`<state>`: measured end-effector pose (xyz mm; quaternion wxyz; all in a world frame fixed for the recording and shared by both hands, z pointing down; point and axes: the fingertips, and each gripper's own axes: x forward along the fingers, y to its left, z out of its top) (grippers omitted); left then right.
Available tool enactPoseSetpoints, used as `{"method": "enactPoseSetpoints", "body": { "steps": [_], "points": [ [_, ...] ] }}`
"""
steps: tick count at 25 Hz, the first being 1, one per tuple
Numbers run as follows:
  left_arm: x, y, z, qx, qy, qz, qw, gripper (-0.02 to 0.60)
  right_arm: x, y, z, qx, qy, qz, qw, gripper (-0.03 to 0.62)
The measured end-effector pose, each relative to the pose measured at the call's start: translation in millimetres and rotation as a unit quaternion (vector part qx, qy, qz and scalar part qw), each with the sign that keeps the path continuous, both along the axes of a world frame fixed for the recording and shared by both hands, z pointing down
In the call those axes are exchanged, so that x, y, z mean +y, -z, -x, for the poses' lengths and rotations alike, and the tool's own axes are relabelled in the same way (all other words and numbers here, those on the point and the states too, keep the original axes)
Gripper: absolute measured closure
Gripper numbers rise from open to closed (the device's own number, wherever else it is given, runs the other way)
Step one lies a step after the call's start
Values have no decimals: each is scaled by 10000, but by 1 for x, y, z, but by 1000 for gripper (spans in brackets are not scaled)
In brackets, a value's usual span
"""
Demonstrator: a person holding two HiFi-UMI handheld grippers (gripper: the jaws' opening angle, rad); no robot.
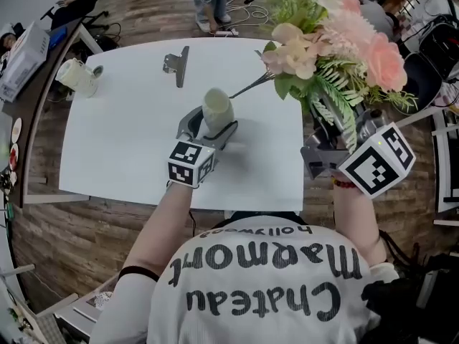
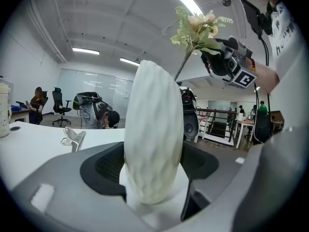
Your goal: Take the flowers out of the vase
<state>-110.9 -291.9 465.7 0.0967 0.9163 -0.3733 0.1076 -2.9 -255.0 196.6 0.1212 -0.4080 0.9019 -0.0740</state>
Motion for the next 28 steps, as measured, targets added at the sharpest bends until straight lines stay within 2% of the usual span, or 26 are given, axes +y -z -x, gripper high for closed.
{"method": "enactPoseSetpoints", "body": {
  "steps": [3, 7, 13, 17, 20, 24, 28],
  "points": [
    [6, 3, -4, -19, -73, 16, 10000, 229, 8, 2, -4, 42, -28, -9, 10000, 560],
    [-1, -2, 1, -267, -195, -61, 9994, 229, -1, 0, 5, 68, -10, 10, 10000, 560],
    [11, 0, -5, -329, -185, -214, 9991, 230, 16, 4, -6, 99, -62, -72, 9999, 560],
    [16, 9, -7, -117, -168, -384, 9991, 221, 24, 4, -12, 130, -58, -87, 9999, 560],
    [16, 13, -4, -109, -114, -483, 9987, 213, 28, 4, -13, 119, -56, -132, 9998, 560],
    [20, 23, 10, -72, 18, -550, 9985, 213, 34, 11, -11, 99, -27, -182, 9998, 560],
    [25, 40, 29, 126, 255, -680, 9973, 213, 34, 17, -7, 90, 11, -256, 9996, 560]
  ]
}}
